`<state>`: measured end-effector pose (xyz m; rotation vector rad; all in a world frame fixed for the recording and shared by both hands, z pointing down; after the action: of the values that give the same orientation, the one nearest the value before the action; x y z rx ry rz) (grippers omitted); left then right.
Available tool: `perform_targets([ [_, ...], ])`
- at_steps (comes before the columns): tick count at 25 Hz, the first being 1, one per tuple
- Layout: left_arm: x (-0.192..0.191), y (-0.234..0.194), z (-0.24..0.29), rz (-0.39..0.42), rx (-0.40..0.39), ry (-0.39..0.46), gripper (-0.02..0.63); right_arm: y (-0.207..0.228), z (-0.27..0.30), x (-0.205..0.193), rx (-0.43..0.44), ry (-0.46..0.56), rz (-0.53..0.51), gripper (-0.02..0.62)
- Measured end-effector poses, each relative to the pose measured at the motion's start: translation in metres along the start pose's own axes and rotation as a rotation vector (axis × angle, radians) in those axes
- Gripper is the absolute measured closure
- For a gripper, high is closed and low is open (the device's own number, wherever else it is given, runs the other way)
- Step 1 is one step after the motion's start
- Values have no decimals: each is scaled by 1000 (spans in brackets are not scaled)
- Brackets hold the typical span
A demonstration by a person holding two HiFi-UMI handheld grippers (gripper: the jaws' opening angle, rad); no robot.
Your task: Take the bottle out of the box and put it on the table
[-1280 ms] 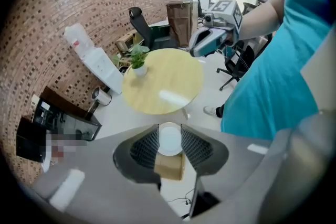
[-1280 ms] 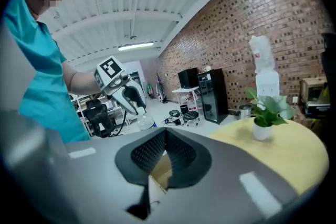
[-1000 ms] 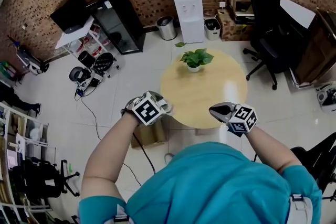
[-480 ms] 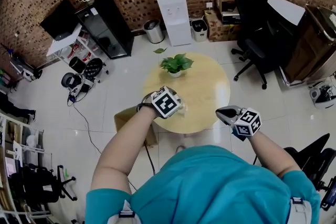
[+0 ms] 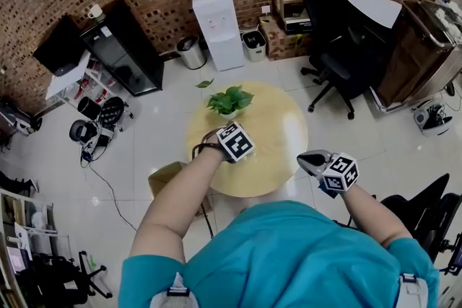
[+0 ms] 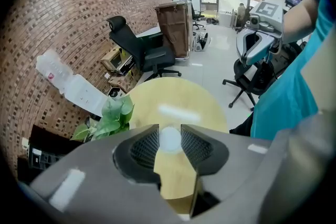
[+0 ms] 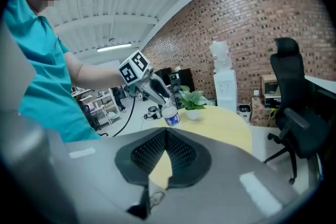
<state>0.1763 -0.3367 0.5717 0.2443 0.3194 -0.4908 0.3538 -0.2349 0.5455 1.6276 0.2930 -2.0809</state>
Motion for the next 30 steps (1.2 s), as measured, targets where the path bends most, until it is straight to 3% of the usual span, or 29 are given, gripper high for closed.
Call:
perform_targets([
  [9, 18, -7, 28, -1, -15, 31, 468, 19, 0, -2, -18, -7, 21, 594],
  [14, 16, -2, 39, -24, 51, 27, 458, 18, -15, -12, -8, -2, 17, 594],
  [15, 16, 0, 42, -41, 53, 35, 425, 18, -18, -12, -4, 2, 14, 594],
  [17, 17, 5, 43, -96, 38, 71, 322, 17, -23, -10, 8, 11, 4, 594],
  [19, 17, 10, 39, -155, 39, 121, 282, 18, -30, -8, 19, 21, -6, 594],
  [25, 3, 34, 12, -297, 144, 271, 264, 17, -56, -27, 62, 46, -21, 594],
  [30, -19, 61, -11, -499, 209, 470, 268, 36, -60, -65, 122, 68, -2, 594],
])
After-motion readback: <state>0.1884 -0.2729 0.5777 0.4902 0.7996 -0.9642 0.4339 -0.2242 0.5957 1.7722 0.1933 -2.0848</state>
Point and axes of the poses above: the fingertips, and each gripper's own axes: z forward along the fingers, y to its right, x out of its top, the point moved 3 cm from there along -z, backward along the fingers, and after that the axes turned 9 degrees about -z, right-handed, at the moved point
